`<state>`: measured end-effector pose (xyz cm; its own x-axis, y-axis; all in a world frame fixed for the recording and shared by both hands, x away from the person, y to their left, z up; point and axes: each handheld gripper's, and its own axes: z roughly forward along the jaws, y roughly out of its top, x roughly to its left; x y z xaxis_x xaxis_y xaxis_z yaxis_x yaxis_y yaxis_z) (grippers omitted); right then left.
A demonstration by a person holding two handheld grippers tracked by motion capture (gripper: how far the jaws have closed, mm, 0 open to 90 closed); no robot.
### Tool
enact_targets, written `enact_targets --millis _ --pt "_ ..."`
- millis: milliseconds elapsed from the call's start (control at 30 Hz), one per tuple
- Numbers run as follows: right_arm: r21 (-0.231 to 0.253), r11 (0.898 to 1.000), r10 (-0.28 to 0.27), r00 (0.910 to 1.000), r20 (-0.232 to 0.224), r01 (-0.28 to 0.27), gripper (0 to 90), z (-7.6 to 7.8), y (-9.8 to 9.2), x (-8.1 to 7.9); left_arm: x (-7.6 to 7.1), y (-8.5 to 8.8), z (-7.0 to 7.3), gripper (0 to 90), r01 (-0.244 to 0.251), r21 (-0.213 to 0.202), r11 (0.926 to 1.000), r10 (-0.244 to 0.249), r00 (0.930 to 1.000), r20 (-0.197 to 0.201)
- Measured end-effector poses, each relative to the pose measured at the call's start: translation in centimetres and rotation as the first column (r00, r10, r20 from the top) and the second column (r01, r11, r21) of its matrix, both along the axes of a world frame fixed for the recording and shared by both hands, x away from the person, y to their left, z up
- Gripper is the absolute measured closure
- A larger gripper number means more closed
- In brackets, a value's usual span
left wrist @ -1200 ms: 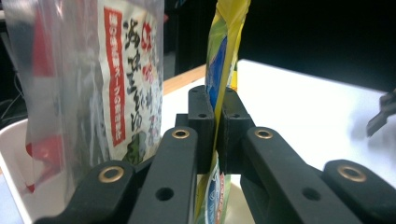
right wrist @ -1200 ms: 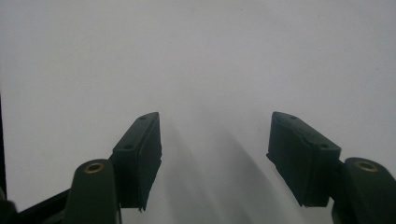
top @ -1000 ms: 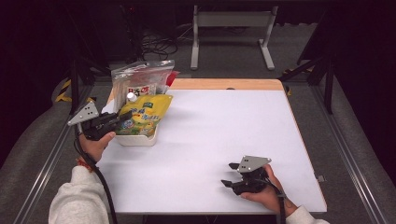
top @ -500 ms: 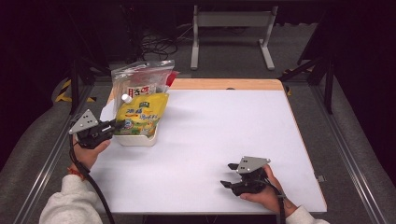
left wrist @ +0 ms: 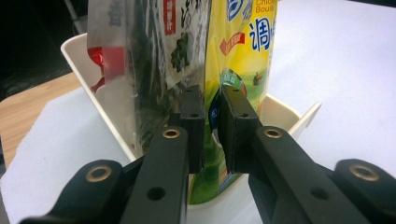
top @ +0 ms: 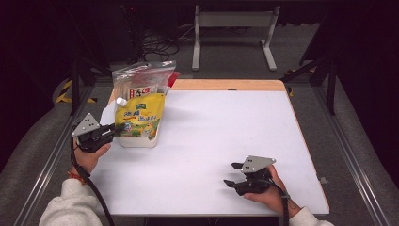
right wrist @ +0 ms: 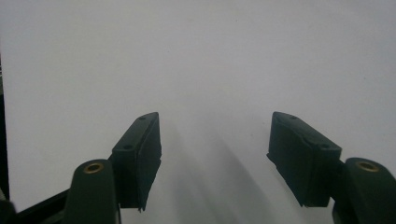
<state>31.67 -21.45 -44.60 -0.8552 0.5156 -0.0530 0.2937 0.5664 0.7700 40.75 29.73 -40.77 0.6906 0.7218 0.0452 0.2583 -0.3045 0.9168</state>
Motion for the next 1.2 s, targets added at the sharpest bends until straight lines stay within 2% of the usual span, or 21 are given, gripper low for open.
enact_targets --millis 167,300,433,633,833,900,967,1000,1200 --pt "0.003 1.0 -0.001 1.0 0.0 0.001 34.0 0.1 0.0 0.1 -0.1 0.1 -0.3 80.5 -0.016 0.013 0.9998 0.016 0.9999 -0.005" --pt "0.008 1.0 -0.002 1.0 0.003 0.002 34.1 0.2 0.0 0.1 -0.1 0.2 -0.7 80.1 -0.026 -0.002 0.9997 0.026 0.9996 -0.011" --pt "0.012 1.0 -0.008 0.9999 0.008 0.008 34.1 0.4 -0.1 0.2 -0.1 0.1 -0.7 80.0 -0.032 0.01 0.9994 0.032 0.9995 -0.004" --pt "0.02 1.0 -0.023 0.9996 0.014 0.023 34.1 0.6 -0.4 0.3 -0.3 0.0 -0.8 79.5 -0.048 0.002 0.9989 0.048 0.9989 0.003" --pt "0.026 0.999 -0.024 0.9995 0.019 0.024 34.1 0.8 -0.5 0.4 -0.7 -0.2 -0.6 74.8 -0.074 -0.001 0.9972 0.074 0.9972 0.006" --pt "0.028 0.999 -0.026 0.9995 0.019 0.026 34.1 0.9 -0.5 0.5 -1.0 -0.1 -0.4 74.1 -0.081 -0.033 0.9962 0.082 0.9964 0.021" --pt "0.028 0.999 -0.023 0.9995 0.021 0.023 34.2 0.9 -0.6 0.5 -1.3 0.0 -0.1 74.1 -0.086 -0.03 0.9959 0.086 0.9957 0.032" --pt "0.028 0.999 -0.026 0.9995 0.02 0.025 34.2 0.9 -0.7 0.6 -1.4 -0.1 0.0 73.4 -0.083 -0.046 0.9955 0.085 0.9957 0.038" --pt "0.031 0.999 -0.036 0.9987 0.037 0.035 34.3 1.2 -1.0 0.5 -2.2 -0.4 0.6 67.3 -0.106 -0.042 0.9935 0.108 0.9923 0.061"
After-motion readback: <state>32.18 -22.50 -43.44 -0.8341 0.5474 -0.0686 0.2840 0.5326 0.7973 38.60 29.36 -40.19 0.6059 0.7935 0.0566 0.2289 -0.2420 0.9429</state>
